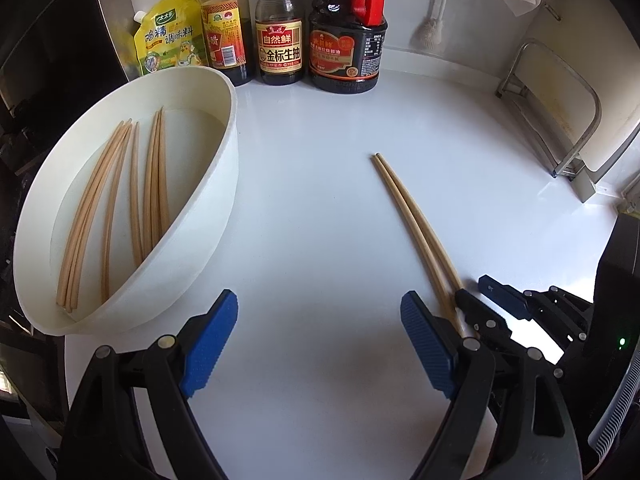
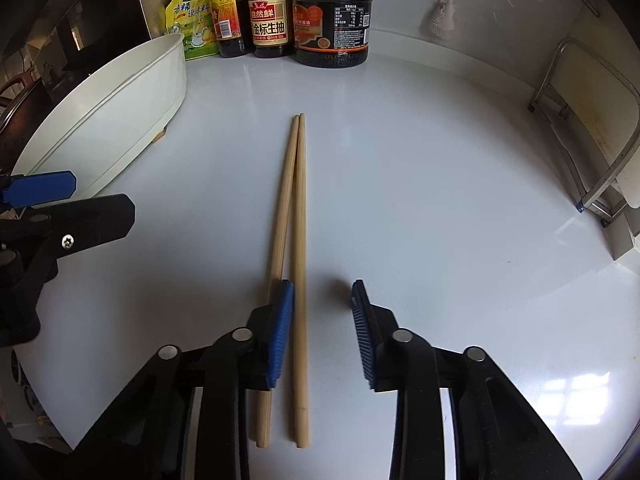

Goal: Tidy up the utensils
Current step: 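Separate one chopstick from the pair and pinch it with the right tool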

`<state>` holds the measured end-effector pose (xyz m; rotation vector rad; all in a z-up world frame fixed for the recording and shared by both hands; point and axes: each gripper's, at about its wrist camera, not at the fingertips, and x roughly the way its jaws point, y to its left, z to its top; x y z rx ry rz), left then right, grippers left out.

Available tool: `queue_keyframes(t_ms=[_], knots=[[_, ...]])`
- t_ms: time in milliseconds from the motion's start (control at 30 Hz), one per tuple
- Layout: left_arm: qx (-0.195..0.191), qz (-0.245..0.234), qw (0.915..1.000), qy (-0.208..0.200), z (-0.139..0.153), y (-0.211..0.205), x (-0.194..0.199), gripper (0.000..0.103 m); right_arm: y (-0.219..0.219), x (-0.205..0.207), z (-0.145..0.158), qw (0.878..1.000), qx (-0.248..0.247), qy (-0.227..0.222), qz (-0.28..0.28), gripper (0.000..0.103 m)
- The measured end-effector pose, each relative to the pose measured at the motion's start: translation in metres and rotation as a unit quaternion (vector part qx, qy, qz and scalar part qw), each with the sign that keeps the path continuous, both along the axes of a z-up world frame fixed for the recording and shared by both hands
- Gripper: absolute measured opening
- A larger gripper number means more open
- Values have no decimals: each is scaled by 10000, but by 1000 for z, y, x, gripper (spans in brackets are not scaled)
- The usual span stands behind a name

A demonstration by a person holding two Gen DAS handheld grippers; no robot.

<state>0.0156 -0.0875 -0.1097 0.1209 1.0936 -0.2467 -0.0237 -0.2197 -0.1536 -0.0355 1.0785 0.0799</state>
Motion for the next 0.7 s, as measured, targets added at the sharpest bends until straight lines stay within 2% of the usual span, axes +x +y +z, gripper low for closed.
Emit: queue_keyframes(t_ms=[33,100,367,700], knots=[[3,-14,10000,13,-2,-1,-1,82,-1,0,0,10000,12,-15,-34,8],[18,-63,10000,31,-4,-6,-2,82,-7,-2,-1,9998,116,-40,-124,7],[-58,-180,9997,140,-19,-33,0,82,-39,-19,-4,9978,300,-7,-587,6],[26,-166,9994,297,-44,-65,13,82,-75,-35,-3,9959,227,21,-876,6]])
